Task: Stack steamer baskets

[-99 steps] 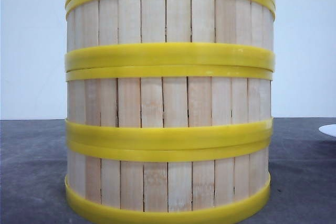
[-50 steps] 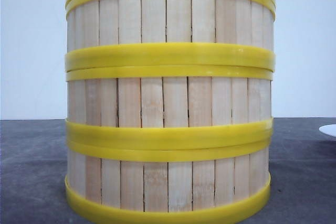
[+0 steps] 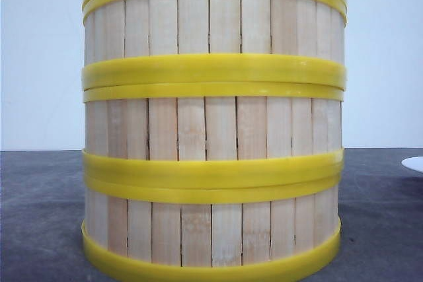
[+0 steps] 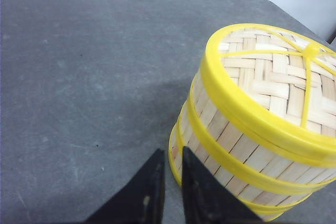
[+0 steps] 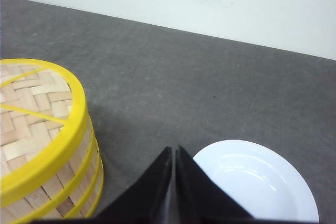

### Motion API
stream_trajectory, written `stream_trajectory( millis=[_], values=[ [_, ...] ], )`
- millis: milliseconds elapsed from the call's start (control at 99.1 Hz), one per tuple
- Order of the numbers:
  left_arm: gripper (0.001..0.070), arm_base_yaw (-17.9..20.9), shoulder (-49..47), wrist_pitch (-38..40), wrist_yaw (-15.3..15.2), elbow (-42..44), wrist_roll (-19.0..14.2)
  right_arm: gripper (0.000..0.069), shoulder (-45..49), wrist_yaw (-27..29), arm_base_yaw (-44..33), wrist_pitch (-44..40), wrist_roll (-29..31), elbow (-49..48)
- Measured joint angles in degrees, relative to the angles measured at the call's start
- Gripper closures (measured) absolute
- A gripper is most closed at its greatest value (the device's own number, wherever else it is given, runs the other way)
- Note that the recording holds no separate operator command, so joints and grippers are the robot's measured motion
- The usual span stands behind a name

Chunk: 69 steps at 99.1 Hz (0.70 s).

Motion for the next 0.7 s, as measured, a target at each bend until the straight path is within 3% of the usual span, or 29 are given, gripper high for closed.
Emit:
stream_trajectory(
  millis=[111, 222, 393, 555, 696],
  values=[
    [0.0677, 0.0, 0.0, 0.0, -0.33, 0.0, 0.02, 0.0685, 0.0, 0.0, 0.0, 0.0, 0.0, 0.0],
    [0.0677, 1.77, -0.09, 0.37, -4.72, 0.0, 0.07, 0.0685, 0.0, 0.0, 0.0, 0.0, 0.0, 0.0],
    [0.0677, 10.86, -1.73, 10.03, -6.27, -3.91, 0.79, 0.0685, 0.0, 0.0, 0.0, 0.0, 0.0, 0.0],
    [0.0677, 20.63, -6.05, 20.37, -6.99, -15.52, 1.88, 0.0685, 0.0, 0.0, 0.0, 0.0, 0.0, 0.0],
    [0.0677, 26.1, -10.43, 26.75, -6.99, -25.86, 2.54, 0.0685, 0.0, 0.0, 0.0, 0.0, 0.0, 0.0]
  ],
)
